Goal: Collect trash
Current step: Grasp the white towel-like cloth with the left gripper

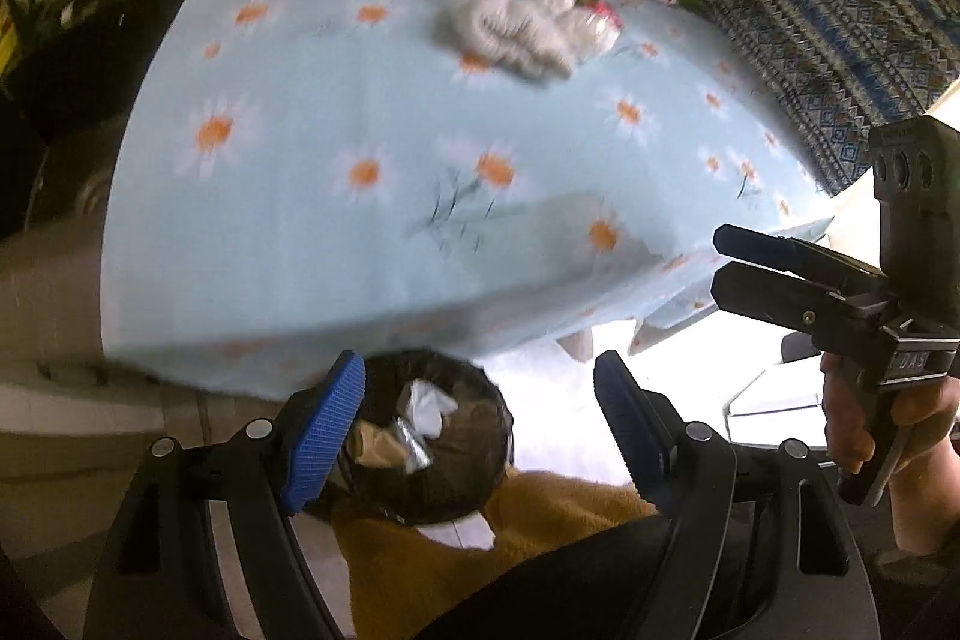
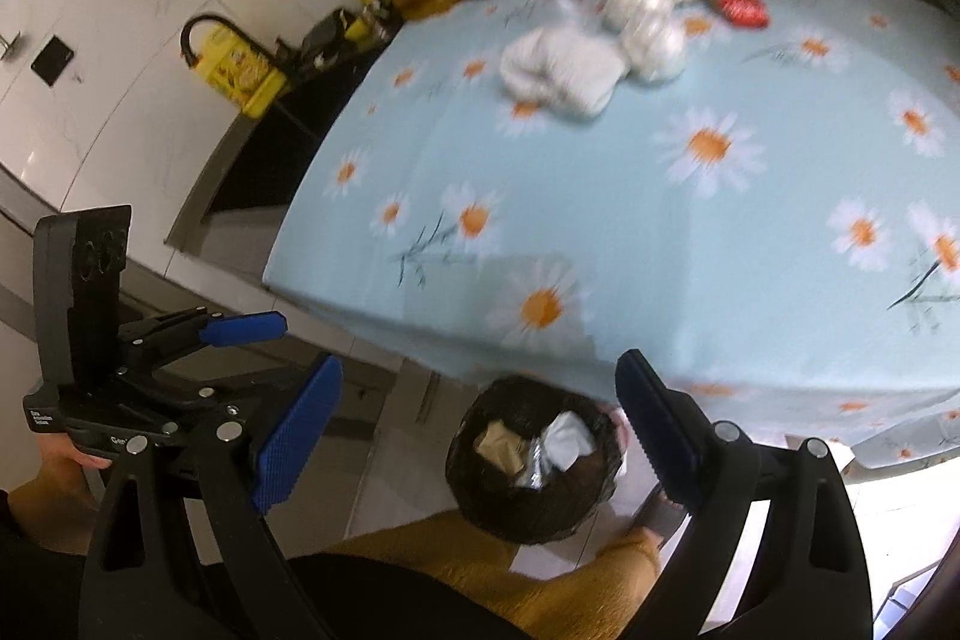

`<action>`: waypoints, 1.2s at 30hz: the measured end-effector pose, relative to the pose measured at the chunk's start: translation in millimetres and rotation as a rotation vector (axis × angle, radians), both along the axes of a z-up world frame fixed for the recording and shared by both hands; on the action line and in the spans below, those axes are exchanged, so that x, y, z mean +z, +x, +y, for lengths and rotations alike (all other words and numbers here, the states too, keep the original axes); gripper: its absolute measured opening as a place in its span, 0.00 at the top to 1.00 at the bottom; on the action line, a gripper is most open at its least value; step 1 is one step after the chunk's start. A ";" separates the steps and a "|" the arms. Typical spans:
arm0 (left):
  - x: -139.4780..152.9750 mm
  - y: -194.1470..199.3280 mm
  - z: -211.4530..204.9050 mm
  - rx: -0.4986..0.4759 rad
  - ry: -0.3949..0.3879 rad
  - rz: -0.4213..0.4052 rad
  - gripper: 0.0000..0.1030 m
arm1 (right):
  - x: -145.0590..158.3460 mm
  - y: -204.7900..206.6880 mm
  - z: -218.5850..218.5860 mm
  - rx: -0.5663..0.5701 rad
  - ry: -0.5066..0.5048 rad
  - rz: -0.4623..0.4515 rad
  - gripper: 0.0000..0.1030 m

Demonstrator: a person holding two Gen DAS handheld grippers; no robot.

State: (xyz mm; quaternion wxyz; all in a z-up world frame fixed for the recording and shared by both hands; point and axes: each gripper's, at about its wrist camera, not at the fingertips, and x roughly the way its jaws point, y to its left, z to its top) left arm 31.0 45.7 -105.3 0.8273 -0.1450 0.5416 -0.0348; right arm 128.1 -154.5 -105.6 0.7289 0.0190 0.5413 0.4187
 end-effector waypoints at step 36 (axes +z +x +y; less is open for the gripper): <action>-15.8 234.4 -12.8 -0.059 0.184 -0.033 0.26 | 17.5 85.1 -90.7 -0.210 0.106 -0.058 0.11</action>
